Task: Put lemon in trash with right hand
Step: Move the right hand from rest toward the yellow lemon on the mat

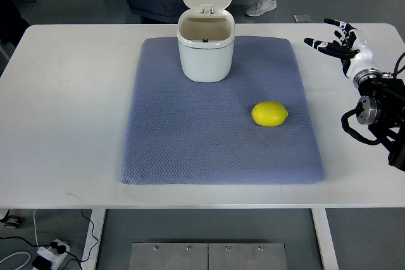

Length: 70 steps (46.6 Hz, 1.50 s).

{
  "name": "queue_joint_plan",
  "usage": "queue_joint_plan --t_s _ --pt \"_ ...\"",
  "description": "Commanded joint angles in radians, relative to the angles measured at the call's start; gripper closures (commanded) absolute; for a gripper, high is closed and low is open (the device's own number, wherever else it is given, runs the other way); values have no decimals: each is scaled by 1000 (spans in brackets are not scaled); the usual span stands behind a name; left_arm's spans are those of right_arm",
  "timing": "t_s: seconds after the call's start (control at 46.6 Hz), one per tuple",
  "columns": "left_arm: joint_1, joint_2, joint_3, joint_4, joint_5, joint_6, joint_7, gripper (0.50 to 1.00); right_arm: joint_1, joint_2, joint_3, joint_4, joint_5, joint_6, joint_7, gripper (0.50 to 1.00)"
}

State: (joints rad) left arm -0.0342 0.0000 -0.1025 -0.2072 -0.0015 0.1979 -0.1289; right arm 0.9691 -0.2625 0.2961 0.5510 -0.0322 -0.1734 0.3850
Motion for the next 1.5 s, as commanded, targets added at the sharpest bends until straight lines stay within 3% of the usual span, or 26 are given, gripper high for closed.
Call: queue_joint_plan --t_s 0.0,1.008,1.329,1.351,1.48 --pt "0 0 0 0 0 0 -2 500 -1 0 0 0 0 -1 -2 500" --pt "8 0 1 0 -2 0 -2 500 -15 -7 17 20 -9 15 20 500" --pt "8 0 1 0 -2 0 0 500 -17 -93 -18 182 -86 15 100 500" --pt "10 0 1 0 -2 0 -2 500 -27 -128 -20 240 -97 15 109 500" --pt "10 0 1 0 -2 0 -2 500 -59 -211 -20 346 -149 17 141 500"
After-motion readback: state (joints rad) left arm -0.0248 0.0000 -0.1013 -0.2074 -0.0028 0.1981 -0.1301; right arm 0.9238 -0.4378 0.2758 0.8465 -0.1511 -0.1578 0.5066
